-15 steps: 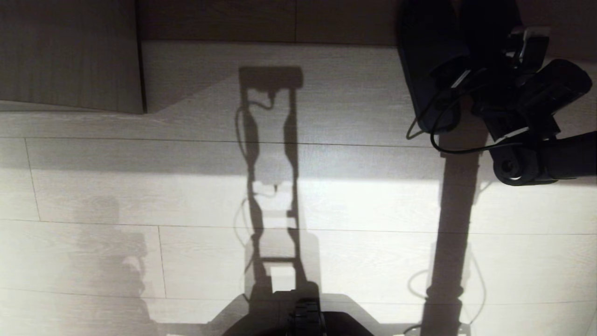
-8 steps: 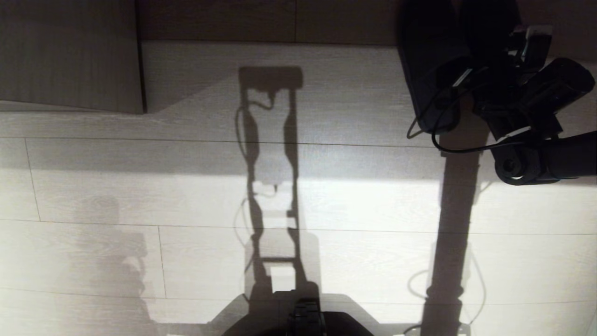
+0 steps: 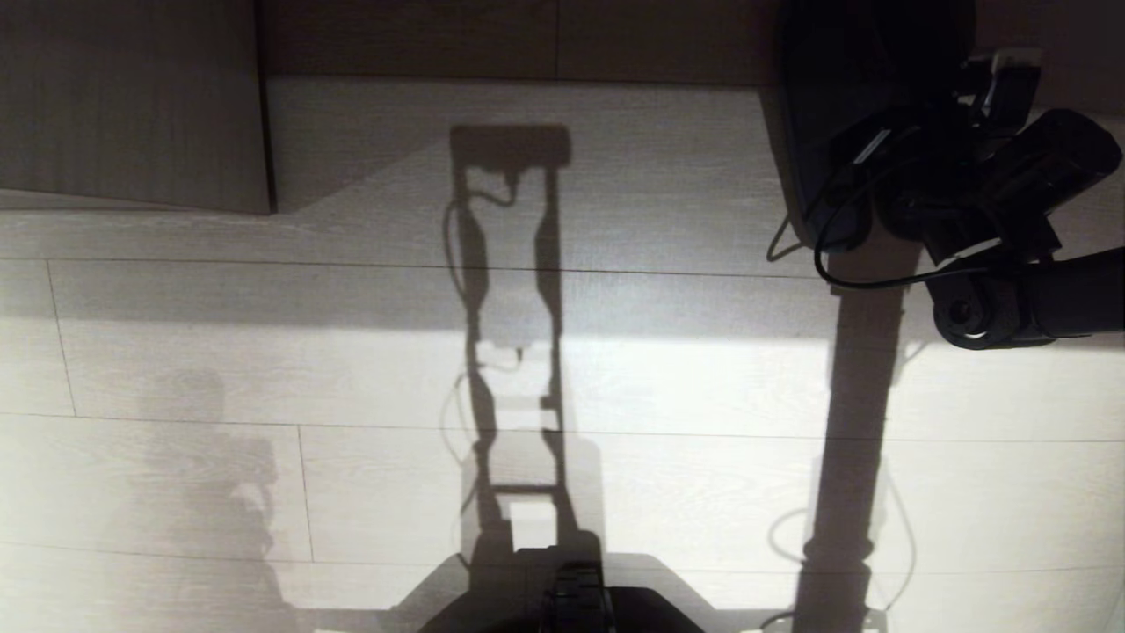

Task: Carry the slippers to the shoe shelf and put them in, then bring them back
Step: Pick up the slippers on the floor, then place the slippers into the shoe cabinet

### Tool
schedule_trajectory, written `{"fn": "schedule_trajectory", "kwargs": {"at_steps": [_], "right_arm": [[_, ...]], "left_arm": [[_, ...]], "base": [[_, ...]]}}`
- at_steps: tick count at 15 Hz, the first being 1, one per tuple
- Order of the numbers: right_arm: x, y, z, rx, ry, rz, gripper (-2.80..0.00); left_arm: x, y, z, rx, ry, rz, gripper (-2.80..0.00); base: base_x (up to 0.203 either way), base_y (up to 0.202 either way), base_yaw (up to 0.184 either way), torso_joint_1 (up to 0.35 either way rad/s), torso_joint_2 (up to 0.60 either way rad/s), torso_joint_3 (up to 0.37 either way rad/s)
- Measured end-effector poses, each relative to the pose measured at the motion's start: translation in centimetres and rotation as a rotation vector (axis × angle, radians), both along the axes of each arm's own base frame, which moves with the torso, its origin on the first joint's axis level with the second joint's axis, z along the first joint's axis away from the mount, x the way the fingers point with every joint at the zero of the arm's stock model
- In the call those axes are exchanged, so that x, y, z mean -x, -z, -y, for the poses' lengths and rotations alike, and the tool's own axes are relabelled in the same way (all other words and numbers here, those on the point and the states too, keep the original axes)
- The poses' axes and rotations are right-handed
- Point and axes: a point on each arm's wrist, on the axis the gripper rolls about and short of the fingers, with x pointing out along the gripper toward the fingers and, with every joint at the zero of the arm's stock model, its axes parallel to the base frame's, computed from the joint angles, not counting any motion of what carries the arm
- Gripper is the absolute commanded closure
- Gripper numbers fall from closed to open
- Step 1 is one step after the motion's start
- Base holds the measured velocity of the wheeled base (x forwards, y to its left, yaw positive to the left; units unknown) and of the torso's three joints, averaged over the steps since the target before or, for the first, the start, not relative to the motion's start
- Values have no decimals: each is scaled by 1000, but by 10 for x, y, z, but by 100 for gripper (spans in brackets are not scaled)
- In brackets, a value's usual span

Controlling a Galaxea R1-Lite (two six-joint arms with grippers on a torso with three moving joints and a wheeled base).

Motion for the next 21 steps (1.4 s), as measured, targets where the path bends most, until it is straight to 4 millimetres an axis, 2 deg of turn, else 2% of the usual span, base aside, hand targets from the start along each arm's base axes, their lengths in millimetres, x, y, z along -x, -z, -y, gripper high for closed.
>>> {"fn": "schedule_trajectory", "kwargs": {"at_steps": [3,6,10,15,21], "right_arm": [[9,-9,3,-14,5,11,0],[36,-31,10,-71,-6,35,0],[76,-27,12,-87,4,-37,0],[125,20,10,-39,39,-290,0],[219,55,7,28,70,-469,0]], "left_arm": [[0,0,0,0,0,0,0],[0,0,0,0,0,0,0],[0,0,0,0,0,0,0],[0,0,0,0,0,0,0],[0,0,0,0,0,0,0]], "base": [[0,0,0,0,0,0],[0,0,0,0,0,0],[0,0,0,0,0,0],[0,0,0,0,0,0],[0,0,0,0,0,0]]}}
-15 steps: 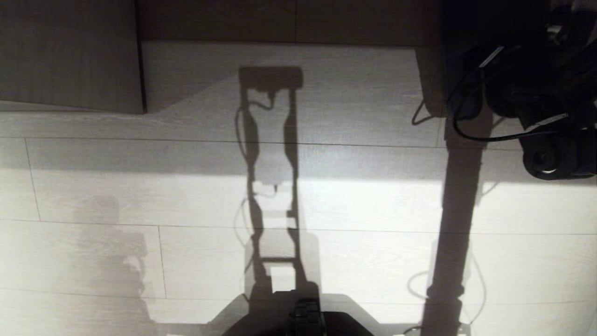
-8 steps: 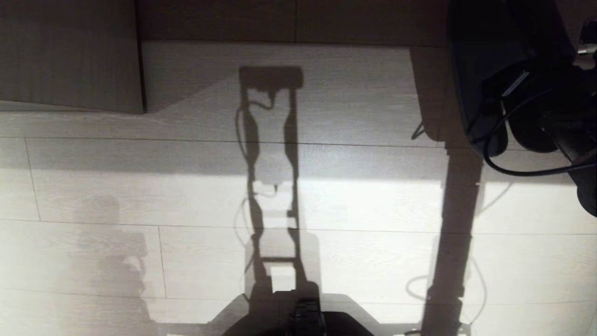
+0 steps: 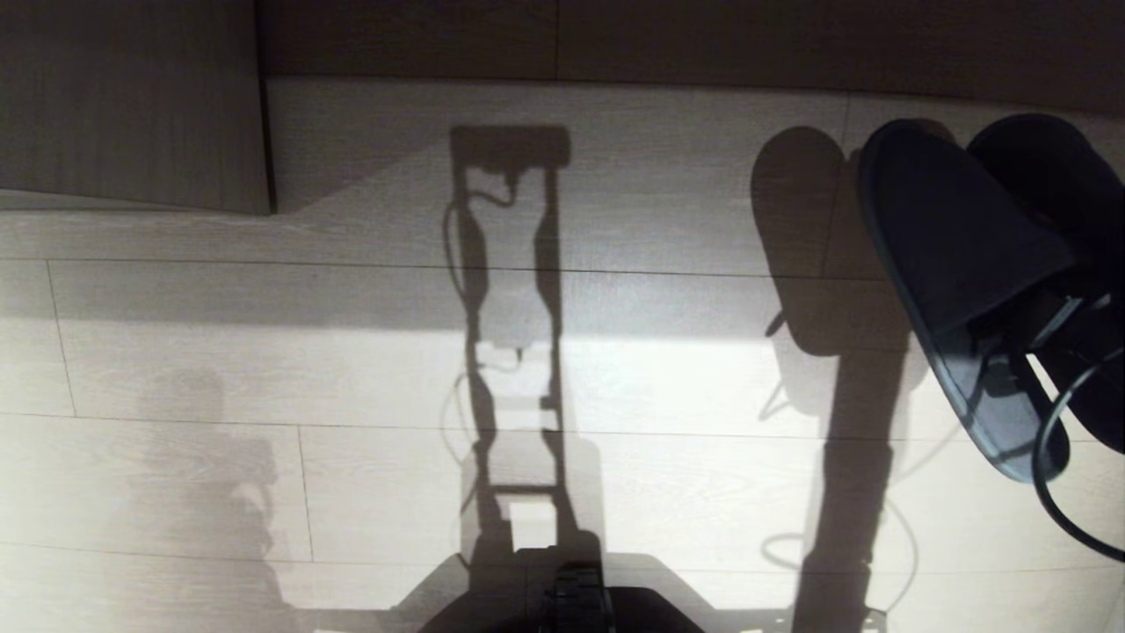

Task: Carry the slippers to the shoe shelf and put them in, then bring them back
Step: Place the slippers into the shoe cabinet

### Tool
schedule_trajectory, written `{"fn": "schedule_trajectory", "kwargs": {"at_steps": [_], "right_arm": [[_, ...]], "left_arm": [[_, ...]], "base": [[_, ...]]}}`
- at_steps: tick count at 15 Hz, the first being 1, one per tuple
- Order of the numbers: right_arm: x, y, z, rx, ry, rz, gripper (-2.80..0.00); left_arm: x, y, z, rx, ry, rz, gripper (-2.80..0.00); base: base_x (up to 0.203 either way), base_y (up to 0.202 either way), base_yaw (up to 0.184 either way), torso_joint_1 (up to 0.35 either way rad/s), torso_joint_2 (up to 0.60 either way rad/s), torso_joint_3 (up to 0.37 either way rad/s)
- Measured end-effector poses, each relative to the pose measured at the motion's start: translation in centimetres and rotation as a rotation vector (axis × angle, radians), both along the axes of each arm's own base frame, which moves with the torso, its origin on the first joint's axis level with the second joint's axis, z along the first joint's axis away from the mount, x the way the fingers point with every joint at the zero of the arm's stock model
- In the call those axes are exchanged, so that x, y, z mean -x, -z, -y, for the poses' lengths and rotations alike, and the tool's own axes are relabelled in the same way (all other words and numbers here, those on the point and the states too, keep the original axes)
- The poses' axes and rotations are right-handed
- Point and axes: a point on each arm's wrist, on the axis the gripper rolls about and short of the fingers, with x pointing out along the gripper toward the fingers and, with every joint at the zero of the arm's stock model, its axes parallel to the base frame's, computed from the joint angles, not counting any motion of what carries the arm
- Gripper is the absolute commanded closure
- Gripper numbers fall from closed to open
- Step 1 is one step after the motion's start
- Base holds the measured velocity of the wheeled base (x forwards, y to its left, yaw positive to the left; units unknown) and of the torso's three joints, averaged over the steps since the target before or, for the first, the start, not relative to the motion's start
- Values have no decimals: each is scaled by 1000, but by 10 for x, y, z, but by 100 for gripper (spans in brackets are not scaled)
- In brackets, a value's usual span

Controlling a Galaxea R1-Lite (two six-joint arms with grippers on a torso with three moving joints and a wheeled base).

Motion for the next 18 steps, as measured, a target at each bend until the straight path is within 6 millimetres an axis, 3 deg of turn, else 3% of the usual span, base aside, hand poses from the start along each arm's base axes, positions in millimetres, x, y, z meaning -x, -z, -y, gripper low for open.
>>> {"fn": "schedule_trajectory", "kwargs": {"at_steps": [4,7,10,14,18], "right_arm": [[63,18,3,32,24,-39,0],[115,42,2,61,41,-45,0],[152,66,0,79,28,-73,0],[182,105,0,88,11,-116,0],[196,132,0,81,5,-125,0]], "left_arm": [[0,0,0,0,0,0,0],[0,0,0,0,0,0,0],[0,0,0,0,0,0,0],[0,0,0,0,0,0,0],[0,0,0,0,0,0,0]], "base": [[0,0,0,0,0,0],[0,0,0,0,0,0],[0,0,0,0,0,0],[0,0,0,0,0,0],[0,0,0,0,0,0]]}}
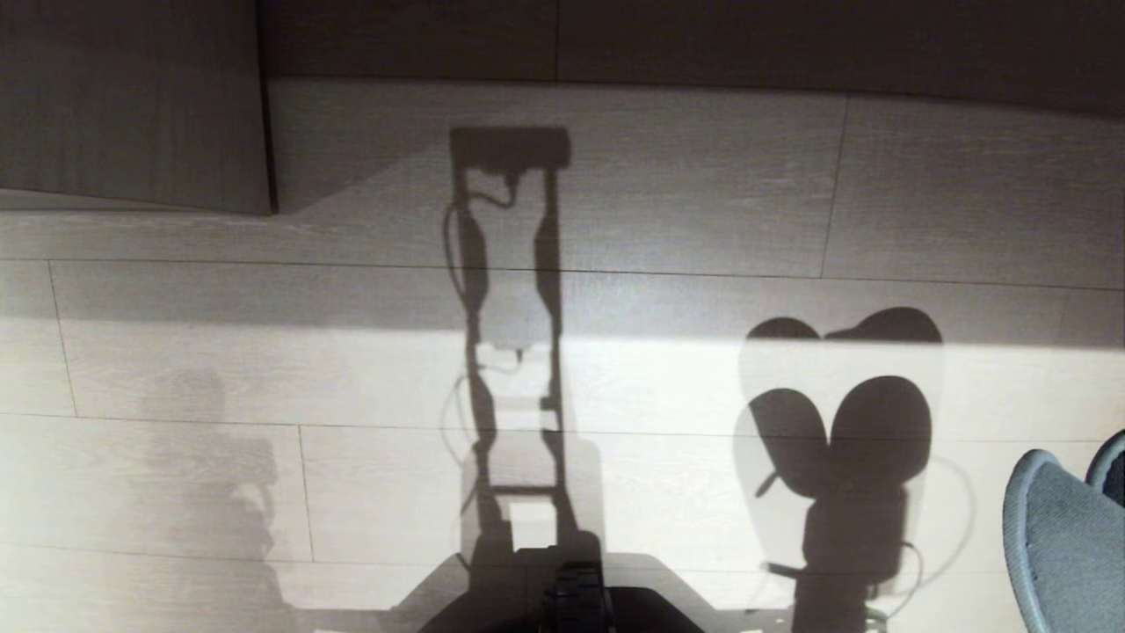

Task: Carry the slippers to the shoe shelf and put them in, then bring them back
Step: Place the slippers into the shoe cabinet

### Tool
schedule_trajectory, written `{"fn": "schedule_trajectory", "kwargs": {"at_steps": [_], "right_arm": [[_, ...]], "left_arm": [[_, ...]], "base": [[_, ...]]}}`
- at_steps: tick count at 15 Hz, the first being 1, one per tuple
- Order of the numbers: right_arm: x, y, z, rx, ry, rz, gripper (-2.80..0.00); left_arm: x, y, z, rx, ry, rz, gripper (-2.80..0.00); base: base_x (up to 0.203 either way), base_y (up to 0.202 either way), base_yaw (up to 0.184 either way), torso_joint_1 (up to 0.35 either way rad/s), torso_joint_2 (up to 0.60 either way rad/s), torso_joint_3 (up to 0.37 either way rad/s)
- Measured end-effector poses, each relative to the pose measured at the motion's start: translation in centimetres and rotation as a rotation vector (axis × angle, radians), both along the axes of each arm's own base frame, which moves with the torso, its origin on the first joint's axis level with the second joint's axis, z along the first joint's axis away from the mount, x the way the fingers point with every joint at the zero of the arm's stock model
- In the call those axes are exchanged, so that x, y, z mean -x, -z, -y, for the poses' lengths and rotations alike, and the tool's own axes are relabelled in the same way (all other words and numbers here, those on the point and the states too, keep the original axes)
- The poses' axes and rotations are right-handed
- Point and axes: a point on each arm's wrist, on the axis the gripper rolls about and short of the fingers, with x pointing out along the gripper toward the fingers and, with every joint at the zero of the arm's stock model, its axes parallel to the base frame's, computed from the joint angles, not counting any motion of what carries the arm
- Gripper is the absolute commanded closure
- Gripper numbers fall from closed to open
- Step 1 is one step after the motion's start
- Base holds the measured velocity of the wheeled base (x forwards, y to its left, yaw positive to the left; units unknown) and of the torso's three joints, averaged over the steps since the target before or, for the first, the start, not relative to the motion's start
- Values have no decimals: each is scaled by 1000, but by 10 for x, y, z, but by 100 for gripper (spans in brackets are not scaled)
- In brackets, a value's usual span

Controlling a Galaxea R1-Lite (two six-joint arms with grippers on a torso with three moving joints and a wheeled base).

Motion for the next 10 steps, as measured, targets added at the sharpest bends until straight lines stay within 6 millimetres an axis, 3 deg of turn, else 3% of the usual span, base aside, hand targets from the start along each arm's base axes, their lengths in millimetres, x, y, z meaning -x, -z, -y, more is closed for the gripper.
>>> {"fn": "schedule_trajectory", "kwargs": {"at_steps": [3,7,10], "right_arm": [[9,15,0,-5,-13,-19,0],[14,20,-1,-34,-28,-1,0],[14,29,0,-69,0,-83,0]], "left_arm": [[0,0,0,-1,0,0,0],[0,0,0,0,0,0,0],[0,0,0,0,0,0,0]], "base": [[0,0,0,0,0,0],[0,0,0,0,0,0],[0,0,0,0,0,0]]}}
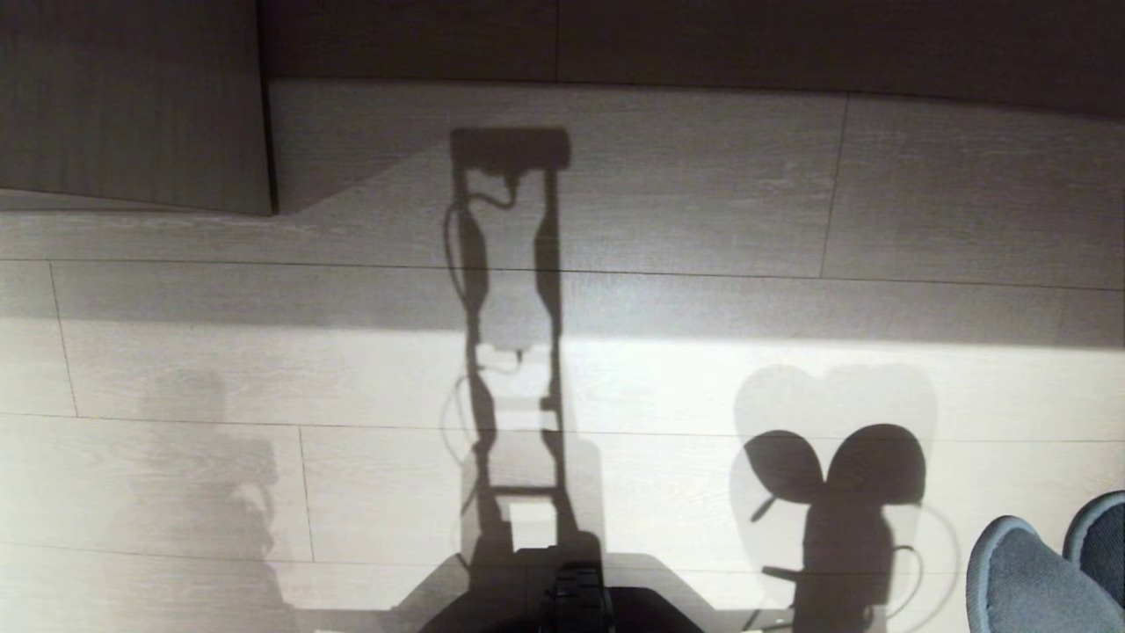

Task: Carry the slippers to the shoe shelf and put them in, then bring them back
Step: Place the slippers into the shoe cabinet

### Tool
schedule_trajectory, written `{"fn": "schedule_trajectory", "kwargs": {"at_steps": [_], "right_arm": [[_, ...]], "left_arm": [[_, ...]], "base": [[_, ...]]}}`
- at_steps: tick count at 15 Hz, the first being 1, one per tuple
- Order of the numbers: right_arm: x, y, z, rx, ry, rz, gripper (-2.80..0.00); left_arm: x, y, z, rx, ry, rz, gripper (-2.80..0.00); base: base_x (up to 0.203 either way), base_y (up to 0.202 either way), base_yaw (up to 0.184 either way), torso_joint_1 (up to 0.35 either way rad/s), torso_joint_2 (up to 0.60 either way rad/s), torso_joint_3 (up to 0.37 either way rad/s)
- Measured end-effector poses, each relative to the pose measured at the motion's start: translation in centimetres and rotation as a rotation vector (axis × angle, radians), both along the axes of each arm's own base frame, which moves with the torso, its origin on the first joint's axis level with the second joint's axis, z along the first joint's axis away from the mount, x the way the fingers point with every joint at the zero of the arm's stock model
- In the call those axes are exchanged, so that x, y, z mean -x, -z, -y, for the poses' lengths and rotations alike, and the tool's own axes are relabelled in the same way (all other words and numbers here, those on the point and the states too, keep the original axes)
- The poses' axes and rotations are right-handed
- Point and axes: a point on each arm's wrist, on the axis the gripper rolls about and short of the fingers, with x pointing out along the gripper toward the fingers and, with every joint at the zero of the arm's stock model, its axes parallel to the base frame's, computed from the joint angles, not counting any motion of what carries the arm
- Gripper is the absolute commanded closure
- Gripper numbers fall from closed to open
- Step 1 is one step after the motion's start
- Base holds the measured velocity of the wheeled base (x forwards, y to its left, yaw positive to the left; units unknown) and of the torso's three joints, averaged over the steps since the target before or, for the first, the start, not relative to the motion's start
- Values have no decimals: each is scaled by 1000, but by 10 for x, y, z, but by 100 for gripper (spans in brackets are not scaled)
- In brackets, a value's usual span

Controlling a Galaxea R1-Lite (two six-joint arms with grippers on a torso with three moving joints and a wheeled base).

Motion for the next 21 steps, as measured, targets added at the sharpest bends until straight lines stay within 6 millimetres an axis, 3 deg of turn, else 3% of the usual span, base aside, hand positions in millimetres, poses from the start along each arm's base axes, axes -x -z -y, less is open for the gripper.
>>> {"fn": "schedule_trajectory", "kwargs": {"at_steps": [21], "right_arm": [[0,2,0,-33,8,-12,0]], "left_arm": [[0,0,0,1,0,0,0]], "base": [[0,0,0,0,0,0]]}}
